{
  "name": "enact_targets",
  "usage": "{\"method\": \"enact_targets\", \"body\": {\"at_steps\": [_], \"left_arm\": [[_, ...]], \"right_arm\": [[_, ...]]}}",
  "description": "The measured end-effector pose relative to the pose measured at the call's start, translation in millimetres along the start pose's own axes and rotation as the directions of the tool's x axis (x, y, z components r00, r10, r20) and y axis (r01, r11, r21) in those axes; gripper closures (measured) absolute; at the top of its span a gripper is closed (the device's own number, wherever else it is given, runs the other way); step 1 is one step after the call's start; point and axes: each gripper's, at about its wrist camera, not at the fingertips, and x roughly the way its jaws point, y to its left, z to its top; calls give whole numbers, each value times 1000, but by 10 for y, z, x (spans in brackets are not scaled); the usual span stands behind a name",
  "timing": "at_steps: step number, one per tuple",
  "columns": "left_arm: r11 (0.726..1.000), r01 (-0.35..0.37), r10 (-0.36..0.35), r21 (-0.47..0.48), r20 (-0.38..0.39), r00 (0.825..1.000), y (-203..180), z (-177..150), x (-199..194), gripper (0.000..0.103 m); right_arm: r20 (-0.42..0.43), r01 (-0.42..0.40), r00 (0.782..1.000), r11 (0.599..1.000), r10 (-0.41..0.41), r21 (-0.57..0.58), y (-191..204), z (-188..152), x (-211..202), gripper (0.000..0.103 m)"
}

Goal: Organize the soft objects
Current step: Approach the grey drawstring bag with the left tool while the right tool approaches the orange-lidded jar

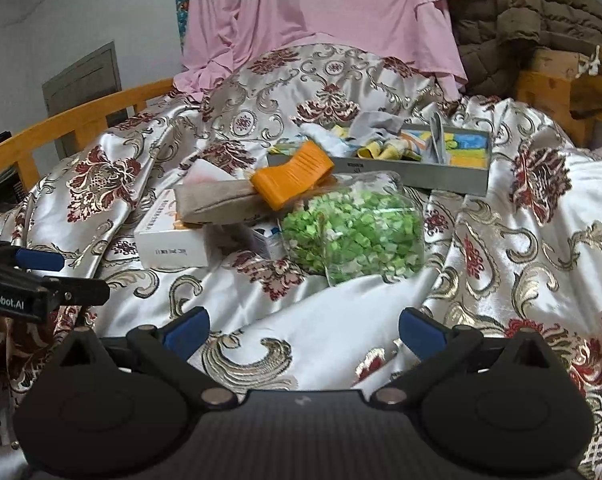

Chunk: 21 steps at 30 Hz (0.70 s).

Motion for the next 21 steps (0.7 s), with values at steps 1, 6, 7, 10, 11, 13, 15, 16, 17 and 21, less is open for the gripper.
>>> {"method": "enact_targets", "body": {"at_steps": [1,6,7,10,11,13,15,16,17,21], "left_arm": [[1000,-3,3,-1,1,1000,17,7,-1,1],[1000,-9,9,-5,13,1000,96,82,12,1],[1000,-9,9,-6,14,1000,107,101,26,1],[1000,-8,8,-9,18,1000,146,172,64,1],[1000,-7,7,-10,18,1000,161,191,72,1],[1000,-8,8,-15,20,1000,199,226,84,1],[1000,-11,11,-24,20,1000,236,251,93,1],[999,-13,14,-30,20,1000,254,264,100,1],[999,-15,15,-34,18,1000,271,279,108,1],[998,-21,21,-52,12,1000,354,344,149,1]], "right_arm": [[10,-2,1000,1000,2,-4,19,6,-6,0],[48,-4,999,1000,5,-26,79,100,28,0],[51,-8,999,999,9,-37,106,131,54,0],[70,-18,997,998,23,-68,179,206,126,0],[76,-24,997,996,31,-81,205,227,154,0],[86,-26,996,994,35,-110,265,263,208,0],[92,-31,995,991,43,-134,303,297,264,0],[95,-33,994,989,46,-141,322,315,293,0],[94,-33,994,989,47,-143,333,337,324,0],[104,-53,992,990,66,-128,332,510,476,0]]}}
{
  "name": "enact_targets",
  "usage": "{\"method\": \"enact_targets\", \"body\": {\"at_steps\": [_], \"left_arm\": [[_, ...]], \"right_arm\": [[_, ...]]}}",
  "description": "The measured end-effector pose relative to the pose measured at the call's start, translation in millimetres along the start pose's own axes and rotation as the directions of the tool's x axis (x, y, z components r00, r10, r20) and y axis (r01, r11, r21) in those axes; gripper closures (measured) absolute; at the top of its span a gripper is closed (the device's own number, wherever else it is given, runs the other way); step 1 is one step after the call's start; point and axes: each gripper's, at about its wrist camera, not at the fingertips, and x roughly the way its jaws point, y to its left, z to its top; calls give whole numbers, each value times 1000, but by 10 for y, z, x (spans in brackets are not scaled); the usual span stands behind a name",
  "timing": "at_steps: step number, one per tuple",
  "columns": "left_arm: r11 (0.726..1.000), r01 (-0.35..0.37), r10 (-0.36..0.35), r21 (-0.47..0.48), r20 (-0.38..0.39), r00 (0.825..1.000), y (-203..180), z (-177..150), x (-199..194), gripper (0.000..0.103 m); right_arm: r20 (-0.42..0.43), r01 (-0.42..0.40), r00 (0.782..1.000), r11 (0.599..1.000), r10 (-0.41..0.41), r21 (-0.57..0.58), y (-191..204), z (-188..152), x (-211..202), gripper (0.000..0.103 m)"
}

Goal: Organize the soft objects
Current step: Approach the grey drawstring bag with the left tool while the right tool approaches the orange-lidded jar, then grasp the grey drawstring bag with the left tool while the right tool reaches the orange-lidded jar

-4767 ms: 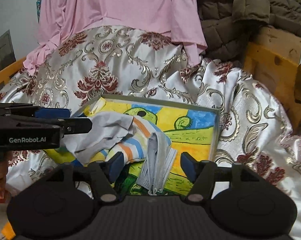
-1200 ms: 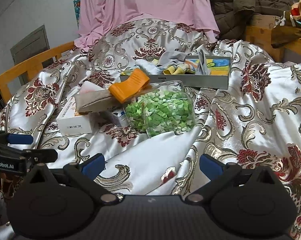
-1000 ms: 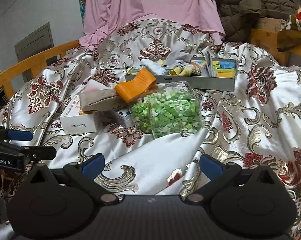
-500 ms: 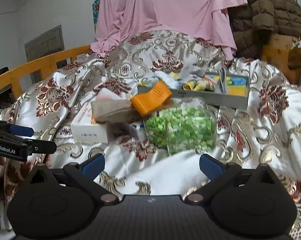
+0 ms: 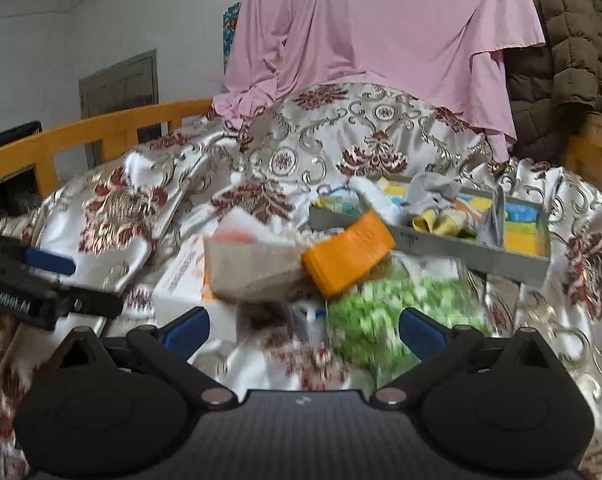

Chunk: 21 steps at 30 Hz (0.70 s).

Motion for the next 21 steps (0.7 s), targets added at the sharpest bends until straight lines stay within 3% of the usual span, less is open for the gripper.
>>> {"method": "enact_targets", "body": {"at_steps": [8,16,21], "left_arm": [[1000,6,-6,26,-24,1000,195,281,162,1],[990,118,-120,75,17,993,90,594,433,1],[970,193,-192,145,-24,981,-54,697,682,1]], "right_arm": [[63,-2,998,999,-1,40,-210,323,373,0],[36,20,999,1000,-20,9,-389,255,592,0],[30,11,1000,1000,-11,-23,-441,278,649,0]]}}
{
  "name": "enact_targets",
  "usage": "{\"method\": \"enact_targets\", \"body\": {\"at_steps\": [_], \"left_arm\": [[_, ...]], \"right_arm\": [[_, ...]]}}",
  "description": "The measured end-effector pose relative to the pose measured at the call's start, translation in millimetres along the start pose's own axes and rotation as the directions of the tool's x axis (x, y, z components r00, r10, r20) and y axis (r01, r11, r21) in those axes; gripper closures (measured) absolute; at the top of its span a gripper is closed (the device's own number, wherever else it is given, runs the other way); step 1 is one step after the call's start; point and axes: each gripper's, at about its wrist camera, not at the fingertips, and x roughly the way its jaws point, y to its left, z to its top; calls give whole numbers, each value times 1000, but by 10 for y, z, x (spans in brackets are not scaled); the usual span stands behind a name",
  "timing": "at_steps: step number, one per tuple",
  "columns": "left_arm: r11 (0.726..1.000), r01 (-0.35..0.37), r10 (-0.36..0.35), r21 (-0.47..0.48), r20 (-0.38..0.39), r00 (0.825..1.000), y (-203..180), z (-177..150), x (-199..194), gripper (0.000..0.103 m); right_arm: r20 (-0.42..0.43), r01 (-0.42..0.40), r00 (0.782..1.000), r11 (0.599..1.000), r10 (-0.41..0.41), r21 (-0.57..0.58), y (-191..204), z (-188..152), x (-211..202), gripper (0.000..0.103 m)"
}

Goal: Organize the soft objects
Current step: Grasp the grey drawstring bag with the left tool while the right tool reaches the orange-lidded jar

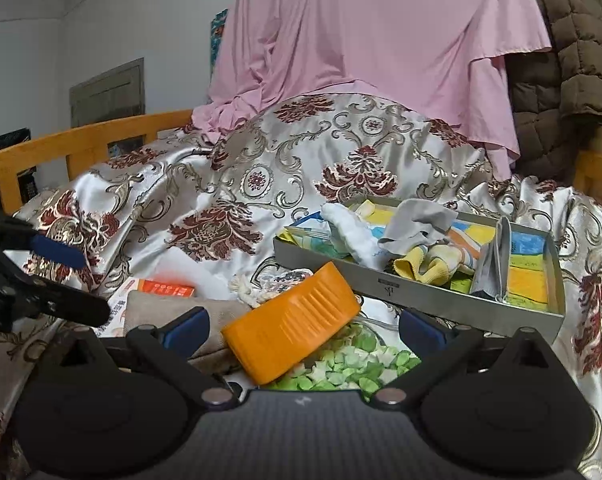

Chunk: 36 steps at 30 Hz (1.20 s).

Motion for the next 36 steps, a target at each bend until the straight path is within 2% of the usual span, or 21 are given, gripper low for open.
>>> {"method": "enact_targets", "body": {"at_steps": [4,12,18,26,32,36], "left_arm": [[996,46,-43,75,-38,998,-26,47,149,1],[980,144,-134,136,-80,988,-98,29,233,1],[955,178,-159,239,-97,983,-270,20,308,1],[946,207,-182,250,-118,976,-277,26,357,1],[923,231,-196,307,-142,970,-317,41,368,1],[928,225,-189,296,-146,971,-330,51,425,1]], "right_arm": [[-26,8,1000,997,-10,-78,25,-4,55,0],[-59,2,998,971,-17,-238,147,-74,148,1],[-60,6,998,962,-23,-273,198,-149,214,1],[-49,17,998,950,-33,-311,212,-186,242,5],[-52,14,998,952,-31,-306,198,-201,263,9],[-37,25,999,949,-39,-316,206,-208,264,16]]}}
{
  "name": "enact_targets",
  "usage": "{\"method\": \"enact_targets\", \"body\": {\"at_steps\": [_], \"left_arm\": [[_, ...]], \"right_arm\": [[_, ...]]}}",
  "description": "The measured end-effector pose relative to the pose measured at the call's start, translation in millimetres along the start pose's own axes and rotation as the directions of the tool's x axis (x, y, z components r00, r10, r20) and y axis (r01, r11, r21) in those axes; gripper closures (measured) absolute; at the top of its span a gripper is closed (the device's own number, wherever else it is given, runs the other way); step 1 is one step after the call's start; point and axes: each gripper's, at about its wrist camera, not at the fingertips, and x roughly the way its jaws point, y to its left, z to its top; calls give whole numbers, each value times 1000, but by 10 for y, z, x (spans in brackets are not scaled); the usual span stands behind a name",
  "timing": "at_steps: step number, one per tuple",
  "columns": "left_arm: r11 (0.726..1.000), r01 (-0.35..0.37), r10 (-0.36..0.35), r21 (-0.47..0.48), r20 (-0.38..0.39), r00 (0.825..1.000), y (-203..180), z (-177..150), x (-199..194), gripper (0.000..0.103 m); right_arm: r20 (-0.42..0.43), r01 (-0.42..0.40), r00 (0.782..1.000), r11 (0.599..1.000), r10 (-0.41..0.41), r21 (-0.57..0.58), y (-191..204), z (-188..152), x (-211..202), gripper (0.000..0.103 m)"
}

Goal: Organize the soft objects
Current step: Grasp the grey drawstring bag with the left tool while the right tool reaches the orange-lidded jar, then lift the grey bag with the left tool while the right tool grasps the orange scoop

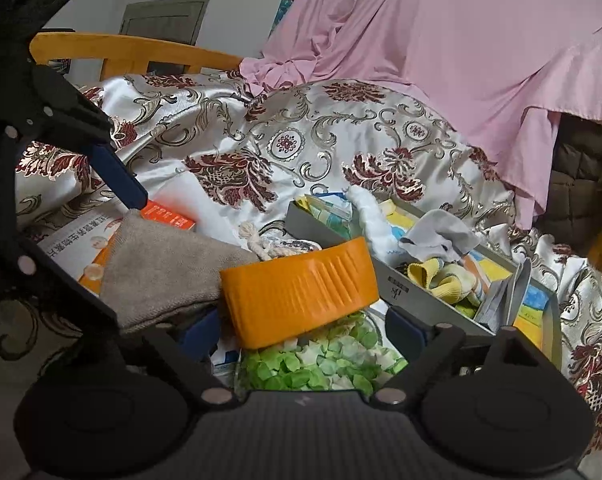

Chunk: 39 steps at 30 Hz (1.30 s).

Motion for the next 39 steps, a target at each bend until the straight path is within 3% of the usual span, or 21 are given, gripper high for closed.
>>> {"method": "enact_targets", "body": {"at_steps": [4,12,22,26,30,39], "left_arm": [[1000,7,-7,-23,-17,1000,24,38,49,1],[996,52,-48,73,-55,997,15,50,43,1],[989,46,-41,141,-44,998,-103,102,164,1],[969,33,-27,244,-28,999,-234,128,238,2],[953,12,-1,303,-38,999,-278,135,292,8],[987,-62,70,147,-51,996,-34,187,408,11]], "right_arm": [[7,3,1000,1000,-3,-17,10,-2,1,20],[17,-16,1000,1000,16,-19,-3,-14,4,29],[30,-50,998,999,50,-22,15,-3,-2,55],[38,-71,997,997,71,-8,-4,4,-17,65],[45,-88,995,996,87,13,-49,8,-25,68],[50,-98,994,994,96,52,-82,-6,-31,71]]}}
